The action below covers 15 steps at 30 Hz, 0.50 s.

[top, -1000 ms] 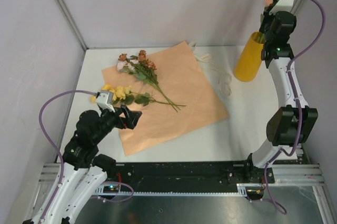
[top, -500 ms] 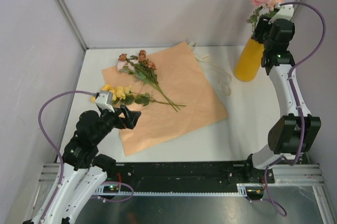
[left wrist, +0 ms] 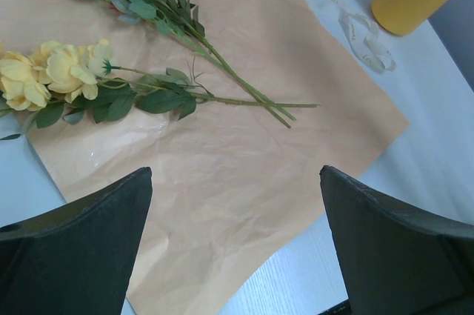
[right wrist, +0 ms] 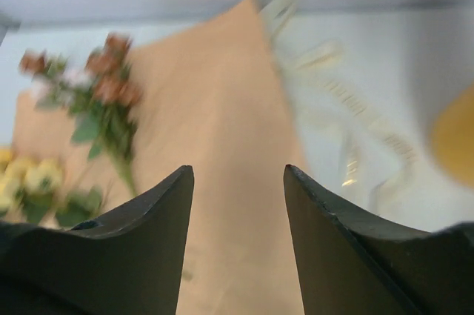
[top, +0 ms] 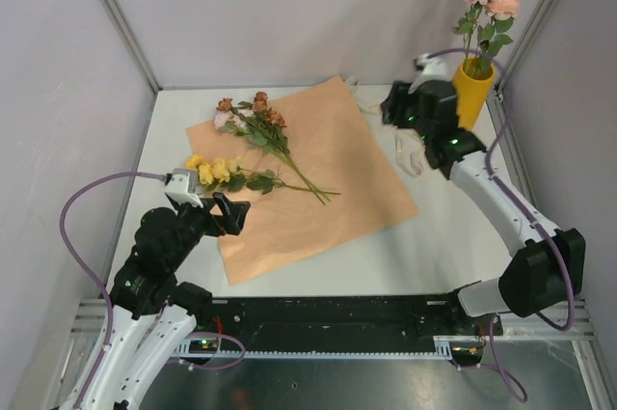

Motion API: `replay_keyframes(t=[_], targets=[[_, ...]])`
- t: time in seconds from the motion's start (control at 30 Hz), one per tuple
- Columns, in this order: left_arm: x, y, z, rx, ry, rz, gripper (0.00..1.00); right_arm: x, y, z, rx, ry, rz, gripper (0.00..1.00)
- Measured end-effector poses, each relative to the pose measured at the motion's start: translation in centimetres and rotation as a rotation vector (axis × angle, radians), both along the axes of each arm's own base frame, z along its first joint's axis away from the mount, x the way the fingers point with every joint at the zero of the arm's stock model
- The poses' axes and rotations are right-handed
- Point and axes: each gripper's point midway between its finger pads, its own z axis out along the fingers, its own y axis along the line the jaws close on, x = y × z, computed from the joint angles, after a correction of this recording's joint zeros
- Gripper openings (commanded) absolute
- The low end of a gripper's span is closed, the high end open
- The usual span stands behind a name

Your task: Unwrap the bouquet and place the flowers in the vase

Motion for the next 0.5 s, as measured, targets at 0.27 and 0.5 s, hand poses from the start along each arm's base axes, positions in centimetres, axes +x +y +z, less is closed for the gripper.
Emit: replay_keyframes(t=[0.27, 0.5], targets=[[0.0, 0.9, 0.6, -0.001, -0.033, 0.044, 1.0, -4.5, 13.7, -11.3, -0.01, 0.227, 0.352, 0.45], [0.0, 1.1, 0.7, 0.001, -0.038, 0.058, 1.0, -7.4, 19.5, -19.1, -0.024, 0.383, 0.626, 0.48]])
